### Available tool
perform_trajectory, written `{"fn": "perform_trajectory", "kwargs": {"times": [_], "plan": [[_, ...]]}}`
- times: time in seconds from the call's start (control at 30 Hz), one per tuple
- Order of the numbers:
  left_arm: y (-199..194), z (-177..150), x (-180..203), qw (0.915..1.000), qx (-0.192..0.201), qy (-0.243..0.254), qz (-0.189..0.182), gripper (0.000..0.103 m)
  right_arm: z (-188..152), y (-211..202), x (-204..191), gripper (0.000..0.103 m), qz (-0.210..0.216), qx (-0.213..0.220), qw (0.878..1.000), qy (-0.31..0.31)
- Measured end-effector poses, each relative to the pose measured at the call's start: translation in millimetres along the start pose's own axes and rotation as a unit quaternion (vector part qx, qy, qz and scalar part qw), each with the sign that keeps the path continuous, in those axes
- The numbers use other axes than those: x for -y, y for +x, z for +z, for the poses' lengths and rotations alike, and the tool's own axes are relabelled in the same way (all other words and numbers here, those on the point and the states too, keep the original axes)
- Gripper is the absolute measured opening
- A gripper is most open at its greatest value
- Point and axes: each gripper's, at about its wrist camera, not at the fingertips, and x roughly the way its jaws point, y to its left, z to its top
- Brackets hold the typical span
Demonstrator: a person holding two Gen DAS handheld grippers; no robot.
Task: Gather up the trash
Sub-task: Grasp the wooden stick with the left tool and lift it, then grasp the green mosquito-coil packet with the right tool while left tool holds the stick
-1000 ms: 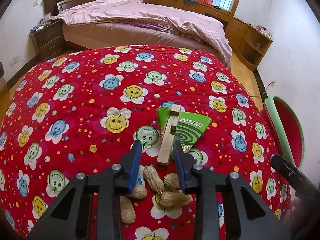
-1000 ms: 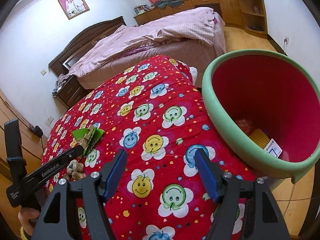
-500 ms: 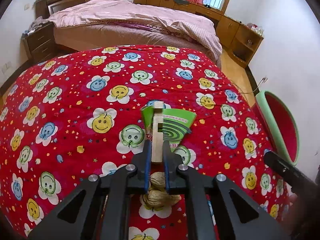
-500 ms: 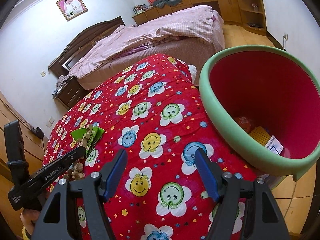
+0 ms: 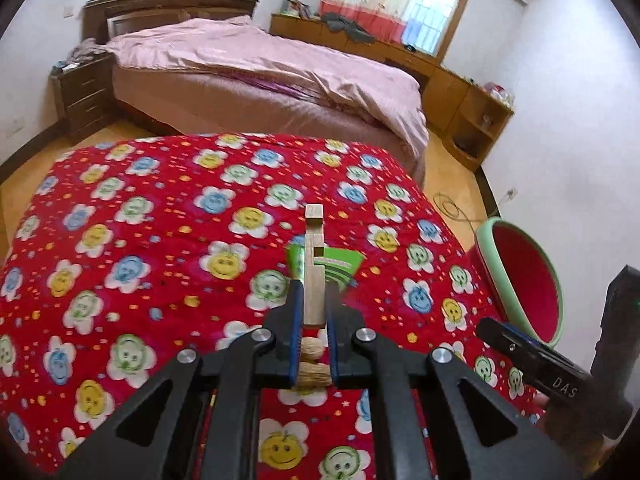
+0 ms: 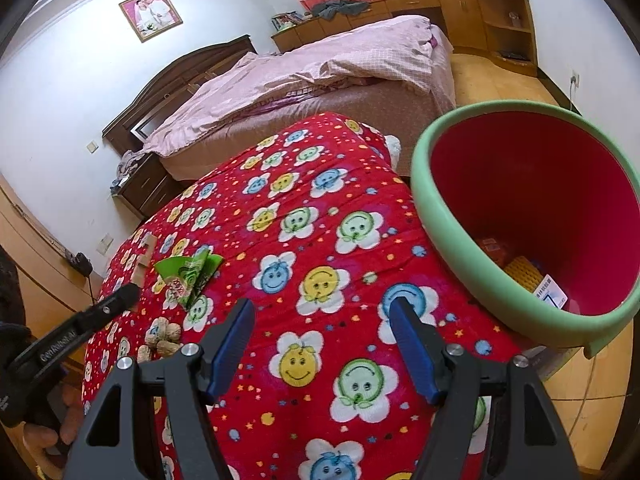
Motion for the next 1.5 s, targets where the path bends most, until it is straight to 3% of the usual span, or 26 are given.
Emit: {"fn": "perform_trajectory", "kwargs": {"times": [0.43, 0.73, 0.83, 1.27, 1.37, 1.43, 1.5], "plan": [[-18.1, -6.7, -58.5, 0.9943, 0.030, -0.051, 0.088, 0.010, 3.7, 22.2, -62.0, 0.072, 0.032, -0.027, 0.998, -0.054], [-22.9, -10.9, -94.7, 0.9887, 0.040, -0.084, 0.118, 0.010, 1.4, 62.3, -104.6, 0.079, 0.041, -0.064, 0.994, -0.078], [-22.0, -11.9, -104.0, 0.9875, 0.041, -0.095, 0.120, 0.010, 0.9, 72.5, -115.8, 0.083, 0.031, -0.067, 0.993, -0.091], [-19.7, -15.2, -123.6, 0.9853, 0.042, -0.122, 0.112, 0.010, 9.4, 113.7, -144.3, 0.085, -0.041, -0.063, 0.987, -0.145], [-19.7, -15.4, -122.7, 0.9859, 0.042, -0.120, 0.108, 0.010, 11.4, 116.5, -144.9, 0.080, -0.049, -0.057, 0.987, -0.140], [-20.7, -15.6, -121.5, 0.9862, 0.044, -0.119, 0.106, 0.010, 11.9, 116.4, -145.3, 0.064, -0.060, -0.052, 0.987, -0.142], [-20.9, -15.7, -120.0, 0.9866, 0.045, -0.117, 0.105, 0.010, 12.7, 116.2, -144.2, 0.058, -0.068, -0.048, 0.986, -0.144]]}}
